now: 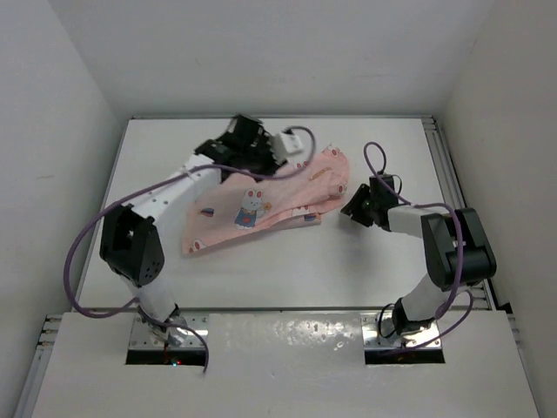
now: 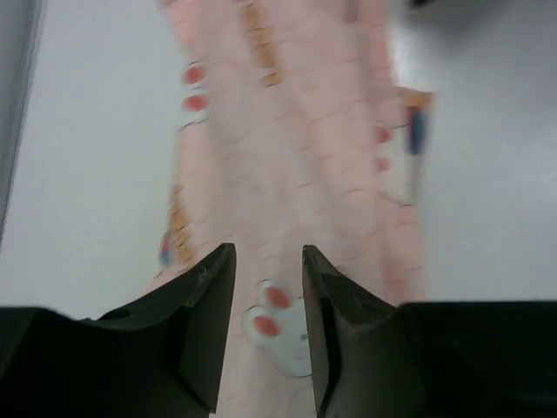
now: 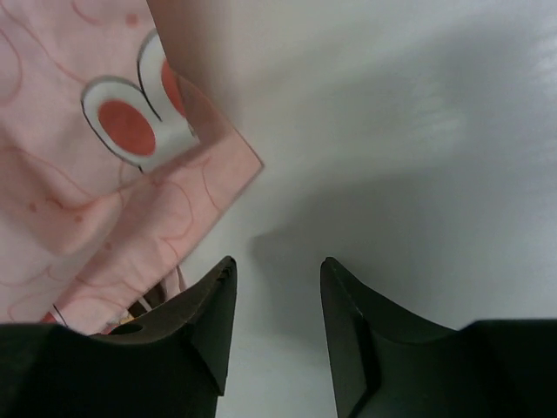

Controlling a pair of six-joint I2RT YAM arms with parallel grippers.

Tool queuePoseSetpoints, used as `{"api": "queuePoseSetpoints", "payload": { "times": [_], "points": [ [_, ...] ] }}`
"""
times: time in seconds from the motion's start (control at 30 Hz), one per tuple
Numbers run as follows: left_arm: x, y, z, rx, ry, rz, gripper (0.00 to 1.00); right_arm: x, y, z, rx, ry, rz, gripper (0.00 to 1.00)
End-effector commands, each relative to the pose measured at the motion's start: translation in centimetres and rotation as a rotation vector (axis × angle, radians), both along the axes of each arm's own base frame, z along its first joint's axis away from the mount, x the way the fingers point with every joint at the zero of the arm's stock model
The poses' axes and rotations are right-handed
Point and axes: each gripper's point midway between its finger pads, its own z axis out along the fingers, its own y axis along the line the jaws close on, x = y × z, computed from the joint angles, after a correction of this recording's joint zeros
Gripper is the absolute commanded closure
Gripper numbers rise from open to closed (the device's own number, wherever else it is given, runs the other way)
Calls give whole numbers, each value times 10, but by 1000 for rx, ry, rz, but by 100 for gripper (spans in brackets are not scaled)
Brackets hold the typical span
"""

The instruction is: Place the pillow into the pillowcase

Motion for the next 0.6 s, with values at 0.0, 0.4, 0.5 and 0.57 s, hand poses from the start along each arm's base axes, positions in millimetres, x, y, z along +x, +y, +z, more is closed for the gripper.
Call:
{"api": "queuePoseSetpoints", "payload": {
  "times": [0.0,0.4,0.5,0.57],
  "points": [
    [-48,-13,-63,200,113,-127,64,27,1,8,54,-35,-79,55],
    [-62,-94,-105,315,-1,-199,51,-6,-11,3,76,-28,-118,55],
    [-68,-98,-119,336,19,-214,52,-15,-18,-1,75,-15,-135,55],
    [-75,-100,-123,341,41,-229,52,-19,-20,-3,80,-13,-141,55]
  ]
}}
